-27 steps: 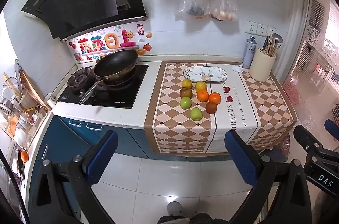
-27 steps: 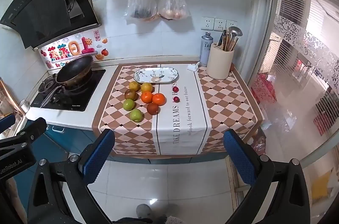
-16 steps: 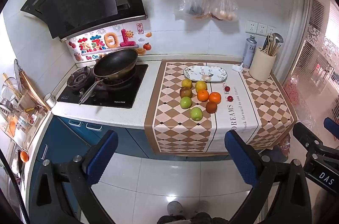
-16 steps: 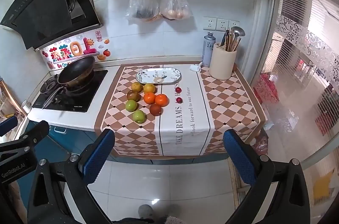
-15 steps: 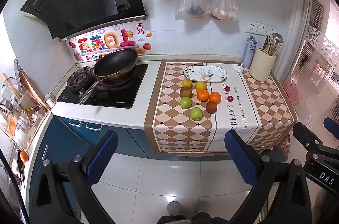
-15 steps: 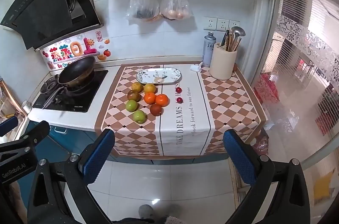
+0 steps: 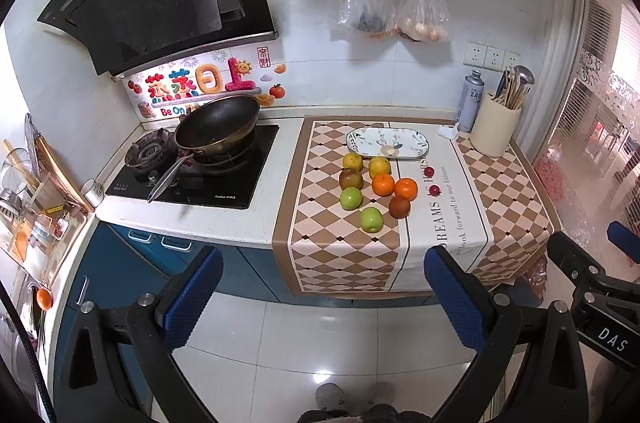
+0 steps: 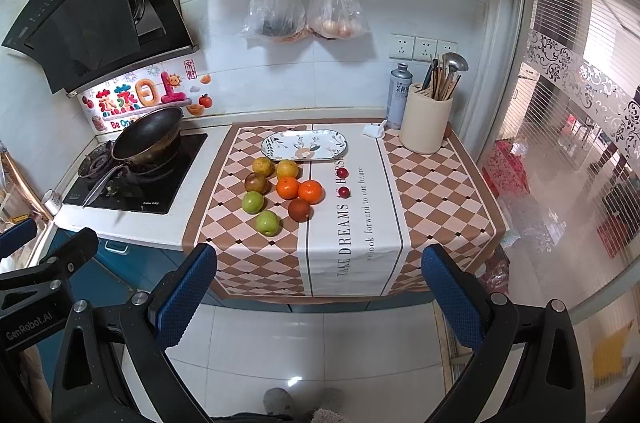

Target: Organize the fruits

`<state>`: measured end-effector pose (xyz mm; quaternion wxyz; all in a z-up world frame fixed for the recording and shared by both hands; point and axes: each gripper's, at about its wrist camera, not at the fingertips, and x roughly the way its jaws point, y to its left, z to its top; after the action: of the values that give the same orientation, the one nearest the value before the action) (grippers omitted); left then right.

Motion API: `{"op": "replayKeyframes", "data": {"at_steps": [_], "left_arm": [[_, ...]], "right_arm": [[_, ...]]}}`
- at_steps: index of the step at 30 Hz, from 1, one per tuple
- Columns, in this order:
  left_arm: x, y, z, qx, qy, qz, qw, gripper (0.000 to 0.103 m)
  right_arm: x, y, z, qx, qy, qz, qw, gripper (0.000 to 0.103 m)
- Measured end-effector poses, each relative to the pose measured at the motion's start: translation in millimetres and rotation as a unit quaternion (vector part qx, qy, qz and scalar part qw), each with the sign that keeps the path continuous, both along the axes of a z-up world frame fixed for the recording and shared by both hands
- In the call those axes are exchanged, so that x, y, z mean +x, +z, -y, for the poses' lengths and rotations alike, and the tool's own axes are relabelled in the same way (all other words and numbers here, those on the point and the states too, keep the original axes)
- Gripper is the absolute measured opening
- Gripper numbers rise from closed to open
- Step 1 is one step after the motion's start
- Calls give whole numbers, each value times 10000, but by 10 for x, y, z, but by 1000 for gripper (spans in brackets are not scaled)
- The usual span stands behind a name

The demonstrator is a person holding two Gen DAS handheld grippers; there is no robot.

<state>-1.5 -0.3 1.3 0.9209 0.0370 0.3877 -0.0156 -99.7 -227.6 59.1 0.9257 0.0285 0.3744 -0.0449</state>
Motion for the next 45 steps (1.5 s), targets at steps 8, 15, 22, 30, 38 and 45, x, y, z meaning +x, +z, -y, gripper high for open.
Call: {"op": "replayKeyframes", "data": {"at_steps": [8, 15, 22, 30, 38, 45], "left_arm": [[5, 4, -10, -20, -16, -21, 10000, 103], [115, 20, 15, -11, -46, -32, 10000, 103], [119, 19, 18, -16, -35, -32, 10000, 103], [109, 14, 12, -19, -41, -35, 10000, 103], [122, 18, 18, -29, -39, -34, 10000, 103], [127, 24, 20, -25, -41, -42, 10000, 103]], "right_arm": [[-8, -71, 3, 49, -61, -23, 10000, 103], [25, -82, 90, 94, -116, -34, 9999, 103], [33, -75, 93, 99, -110, -38, 9999, 103], [62, -61, 108, 98, -108, -40, 9999, 103], [60, -57, 94, 93, -115, -42, 9999, 103], [68, -51, 94, 95, -114, -48, 9999, 103]]}}
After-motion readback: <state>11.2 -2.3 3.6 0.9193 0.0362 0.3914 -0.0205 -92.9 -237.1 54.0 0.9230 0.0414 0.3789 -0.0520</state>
